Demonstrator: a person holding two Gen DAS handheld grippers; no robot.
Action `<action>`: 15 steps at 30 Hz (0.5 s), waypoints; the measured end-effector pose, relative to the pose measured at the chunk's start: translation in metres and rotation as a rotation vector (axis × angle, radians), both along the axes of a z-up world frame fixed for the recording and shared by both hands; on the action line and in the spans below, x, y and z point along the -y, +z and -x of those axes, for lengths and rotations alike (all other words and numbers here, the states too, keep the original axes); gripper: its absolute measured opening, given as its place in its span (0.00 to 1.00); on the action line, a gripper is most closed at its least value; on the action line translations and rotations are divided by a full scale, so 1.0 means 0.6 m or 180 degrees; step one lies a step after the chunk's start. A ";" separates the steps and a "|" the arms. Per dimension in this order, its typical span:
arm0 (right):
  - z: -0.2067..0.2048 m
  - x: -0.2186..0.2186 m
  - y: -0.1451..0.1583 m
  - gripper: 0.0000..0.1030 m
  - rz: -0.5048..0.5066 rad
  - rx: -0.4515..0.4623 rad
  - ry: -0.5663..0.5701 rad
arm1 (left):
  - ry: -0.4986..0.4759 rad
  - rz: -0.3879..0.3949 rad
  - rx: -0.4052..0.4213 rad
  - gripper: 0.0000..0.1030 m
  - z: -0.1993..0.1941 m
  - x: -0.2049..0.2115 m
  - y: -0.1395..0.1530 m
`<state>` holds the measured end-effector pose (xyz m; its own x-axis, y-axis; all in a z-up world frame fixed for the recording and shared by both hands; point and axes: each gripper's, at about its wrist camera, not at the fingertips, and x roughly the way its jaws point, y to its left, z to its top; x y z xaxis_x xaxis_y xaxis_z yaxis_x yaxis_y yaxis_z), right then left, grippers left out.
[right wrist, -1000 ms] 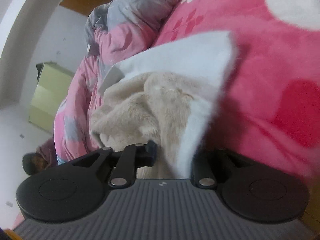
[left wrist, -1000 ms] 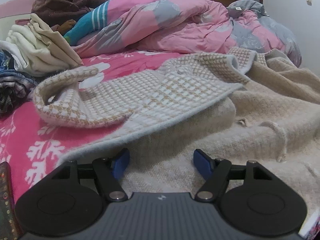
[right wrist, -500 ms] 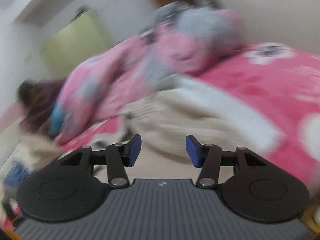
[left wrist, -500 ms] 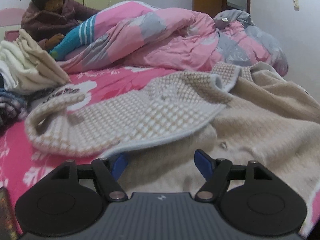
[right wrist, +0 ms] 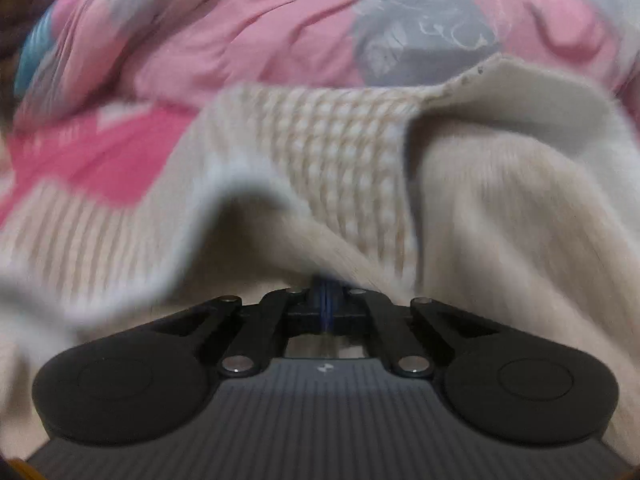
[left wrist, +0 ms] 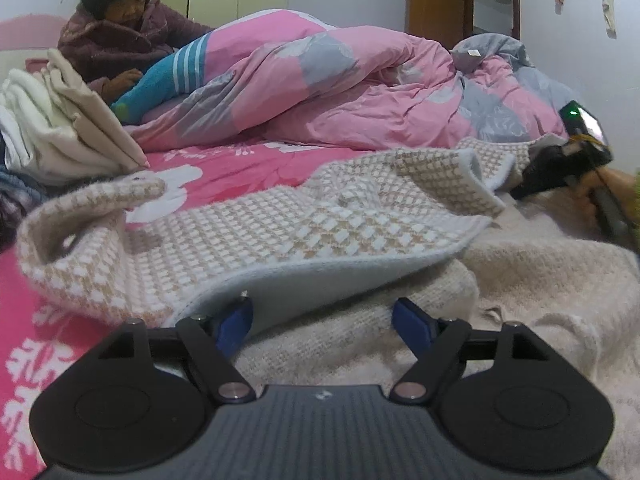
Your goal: Fold clothes
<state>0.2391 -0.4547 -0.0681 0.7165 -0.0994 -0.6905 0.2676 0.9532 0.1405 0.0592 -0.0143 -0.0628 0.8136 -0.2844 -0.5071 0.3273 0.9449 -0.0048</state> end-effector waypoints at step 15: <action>-0.060 0.036 0.039 0.09 -0.0362 0.0315 -0.0470 | 0.0022 -0.0056 -0.0056 0.78 -0.001 0.003 -0.006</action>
